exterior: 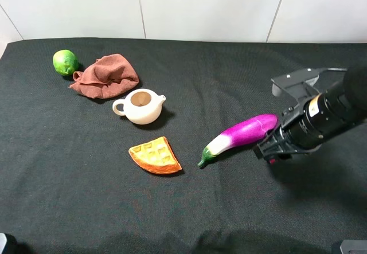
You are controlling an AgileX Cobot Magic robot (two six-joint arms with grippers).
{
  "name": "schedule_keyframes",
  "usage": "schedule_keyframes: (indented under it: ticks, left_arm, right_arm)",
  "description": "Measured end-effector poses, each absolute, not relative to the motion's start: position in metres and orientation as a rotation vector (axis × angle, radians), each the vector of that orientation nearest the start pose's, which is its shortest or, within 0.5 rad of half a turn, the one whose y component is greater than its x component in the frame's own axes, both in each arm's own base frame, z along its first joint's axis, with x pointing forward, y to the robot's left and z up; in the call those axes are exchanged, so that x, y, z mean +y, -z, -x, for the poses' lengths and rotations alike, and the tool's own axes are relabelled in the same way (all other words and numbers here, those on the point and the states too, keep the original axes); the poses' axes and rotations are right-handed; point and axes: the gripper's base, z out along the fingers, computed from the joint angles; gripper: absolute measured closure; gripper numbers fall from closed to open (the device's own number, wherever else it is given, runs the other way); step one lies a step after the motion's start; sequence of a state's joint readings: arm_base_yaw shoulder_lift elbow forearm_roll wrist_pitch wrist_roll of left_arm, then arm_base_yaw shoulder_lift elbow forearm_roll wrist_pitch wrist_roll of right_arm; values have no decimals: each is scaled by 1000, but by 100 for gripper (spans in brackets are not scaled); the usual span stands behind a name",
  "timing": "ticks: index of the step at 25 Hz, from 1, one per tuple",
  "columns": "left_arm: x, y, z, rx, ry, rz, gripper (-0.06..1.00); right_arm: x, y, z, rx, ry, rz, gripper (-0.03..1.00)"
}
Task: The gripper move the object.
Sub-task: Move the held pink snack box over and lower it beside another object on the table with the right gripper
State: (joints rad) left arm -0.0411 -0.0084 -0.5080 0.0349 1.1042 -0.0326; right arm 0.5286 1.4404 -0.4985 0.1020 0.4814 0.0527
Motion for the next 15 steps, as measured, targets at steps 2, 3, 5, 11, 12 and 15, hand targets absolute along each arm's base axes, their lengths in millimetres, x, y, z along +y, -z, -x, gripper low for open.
schedule_keyframes:
  ticks: [2,3,5,11,12,15]
  left_arm:
    - [3,-276,9,2071,3,-6,-5]
    - [3,-276,9,2071,3,-6,-5]
    - [3,-276,9,2071,3,-6,-5]
    - [3,-276,9,2071,3,-6,-5]
    - [3,-276,9,2071,3,-6,-5]
    - [3,-276,9,2071,3,-6,-5]
  right_arm:
    - [105,-142,-171,2875,-181,563,62]
    - [105,-142,-171,2875,-182,560,62]
    - [105,-142,-172,2867,-184,559,62]
    - [106,-142,-174,2845,-186,562,62]
    - [106,-142,-174,2842,-187,561,62]
    - [107,-136,-175,2861,-176,563,62]
